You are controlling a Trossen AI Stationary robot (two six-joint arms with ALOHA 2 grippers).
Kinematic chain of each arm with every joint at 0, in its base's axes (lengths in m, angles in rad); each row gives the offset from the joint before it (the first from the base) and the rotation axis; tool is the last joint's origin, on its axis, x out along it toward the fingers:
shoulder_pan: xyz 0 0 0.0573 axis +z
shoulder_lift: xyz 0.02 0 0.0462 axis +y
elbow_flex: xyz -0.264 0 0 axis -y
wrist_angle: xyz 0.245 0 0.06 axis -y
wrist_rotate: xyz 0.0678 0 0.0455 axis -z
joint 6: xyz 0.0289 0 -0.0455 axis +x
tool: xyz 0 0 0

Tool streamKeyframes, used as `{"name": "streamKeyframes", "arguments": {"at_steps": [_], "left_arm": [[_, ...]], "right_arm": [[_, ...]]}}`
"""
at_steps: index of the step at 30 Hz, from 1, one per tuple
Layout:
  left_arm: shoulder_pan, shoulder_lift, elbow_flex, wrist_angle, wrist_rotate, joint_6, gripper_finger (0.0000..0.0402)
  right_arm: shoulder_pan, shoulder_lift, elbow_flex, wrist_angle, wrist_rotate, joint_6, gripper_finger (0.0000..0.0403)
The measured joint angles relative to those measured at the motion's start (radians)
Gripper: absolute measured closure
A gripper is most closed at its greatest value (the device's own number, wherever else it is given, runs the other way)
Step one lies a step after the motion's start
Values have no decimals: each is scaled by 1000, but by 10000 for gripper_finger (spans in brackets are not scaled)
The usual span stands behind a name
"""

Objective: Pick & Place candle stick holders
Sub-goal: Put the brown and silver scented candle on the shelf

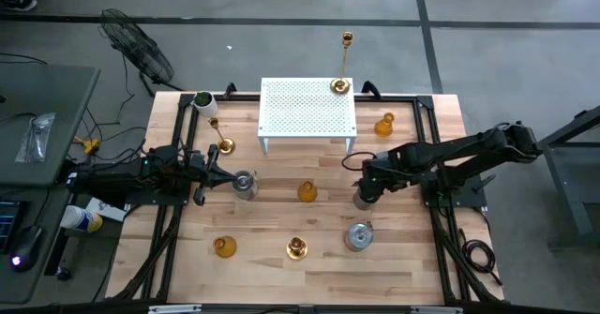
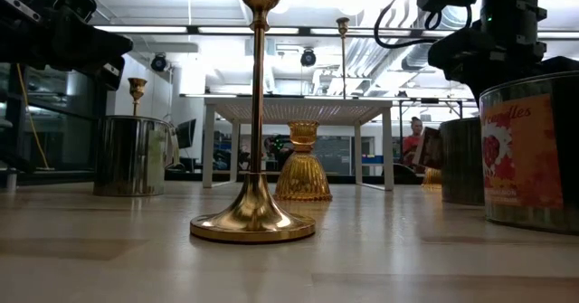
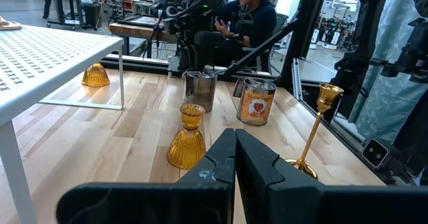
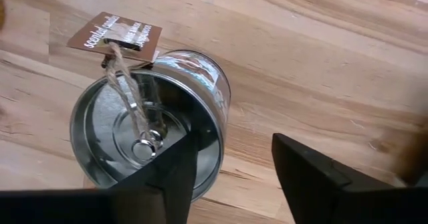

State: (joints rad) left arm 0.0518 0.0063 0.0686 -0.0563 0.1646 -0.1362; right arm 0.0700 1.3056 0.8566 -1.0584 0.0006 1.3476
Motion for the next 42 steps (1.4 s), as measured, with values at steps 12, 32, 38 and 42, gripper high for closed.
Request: {"name": "streamKeyframes", "arguments": {"at_steps": [12,32,38,42], "left_arm": [[0,0,0,0,0,0,402],[0,0,0,0,0,0,402],[0,0,0,0,0,0,402],[0,0,0,0,0,0,402]], "right_arm": [[0,0,0,0,-2,-10,274],[0,0,-1,-3,-19,-27,361],[0,0,-1,-3,-21,-28,363],[0,0,-1,-3,-21,-29,363]]}}
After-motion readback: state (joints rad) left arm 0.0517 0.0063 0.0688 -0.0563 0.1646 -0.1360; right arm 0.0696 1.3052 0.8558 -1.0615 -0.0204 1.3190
